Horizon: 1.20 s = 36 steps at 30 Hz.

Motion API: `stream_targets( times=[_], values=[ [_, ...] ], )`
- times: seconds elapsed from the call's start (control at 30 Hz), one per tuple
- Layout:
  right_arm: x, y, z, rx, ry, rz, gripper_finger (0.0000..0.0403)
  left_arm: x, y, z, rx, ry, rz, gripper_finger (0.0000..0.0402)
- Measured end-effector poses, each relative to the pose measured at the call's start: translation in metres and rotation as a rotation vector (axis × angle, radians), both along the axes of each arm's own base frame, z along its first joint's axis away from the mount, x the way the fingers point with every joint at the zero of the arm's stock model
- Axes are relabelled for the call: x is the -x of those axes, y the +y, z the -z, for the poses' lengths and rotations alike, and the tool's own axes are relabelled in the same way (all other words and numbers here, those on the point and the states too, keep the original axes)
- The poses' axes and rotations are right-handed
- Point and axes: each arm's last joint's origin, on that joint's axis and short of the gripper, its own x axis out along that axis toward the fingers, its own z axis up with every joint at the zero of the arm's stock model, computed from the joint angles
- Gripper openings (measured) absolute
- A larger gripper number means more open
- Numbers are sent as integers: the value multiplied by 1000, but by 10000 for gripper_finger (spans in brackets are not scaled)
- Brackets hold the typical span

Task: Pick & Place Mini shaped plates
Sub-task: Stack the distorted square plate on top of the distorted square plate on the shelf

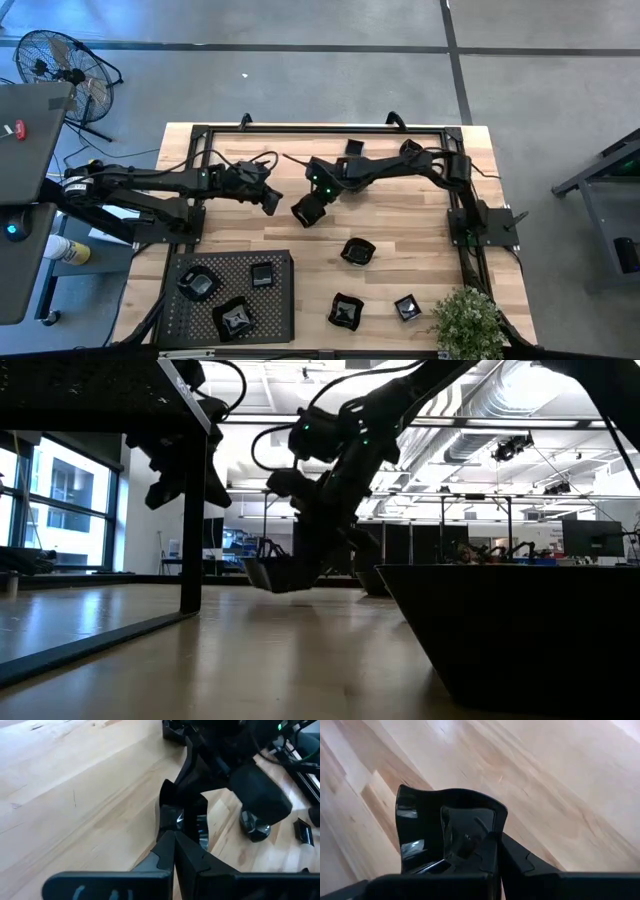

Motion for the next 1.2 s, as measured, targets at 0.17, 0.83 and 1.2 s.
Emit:
stream_targets(
  times=[0.17,0.83,1.2],
  values=[
    [-2,1,-4,12,-26,-6,29,0,0,0,-2,-3,0,1],
    [113,27,-97,283,-339,-44,24,-35,6,3,23,142,5,0],
    [178,40,-100,337,-498,-8,8,-91,33,-6,5,374,80,66]
  ],
)
